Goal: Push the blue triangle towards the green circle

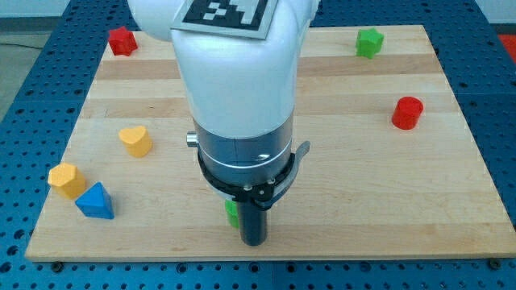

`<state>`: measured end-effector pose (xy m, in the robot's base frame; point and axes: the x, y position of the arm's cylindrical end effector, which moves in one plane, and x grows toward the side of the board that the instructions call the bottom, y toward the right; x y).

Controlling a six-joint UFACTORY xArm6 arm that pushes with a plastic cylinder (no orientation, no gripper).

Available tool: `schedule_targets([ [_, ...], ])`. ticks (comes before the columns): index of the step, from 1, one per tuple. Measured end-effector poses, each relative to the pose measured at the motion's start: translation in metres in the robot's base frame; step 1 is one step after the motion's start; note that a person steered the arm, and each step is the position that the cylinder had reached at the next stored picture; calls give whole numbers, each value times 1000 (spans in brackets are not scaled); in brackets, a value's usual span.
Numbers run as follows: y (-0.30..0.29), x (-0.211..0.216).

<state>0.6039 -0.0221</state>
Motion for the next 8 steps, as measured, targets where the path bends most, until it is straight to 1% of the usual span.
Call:
schedule_targets([
  [5, -4, 0],
  [6, -33, 2],
  [7, -104, 9],
  [8, -147, 15],
])
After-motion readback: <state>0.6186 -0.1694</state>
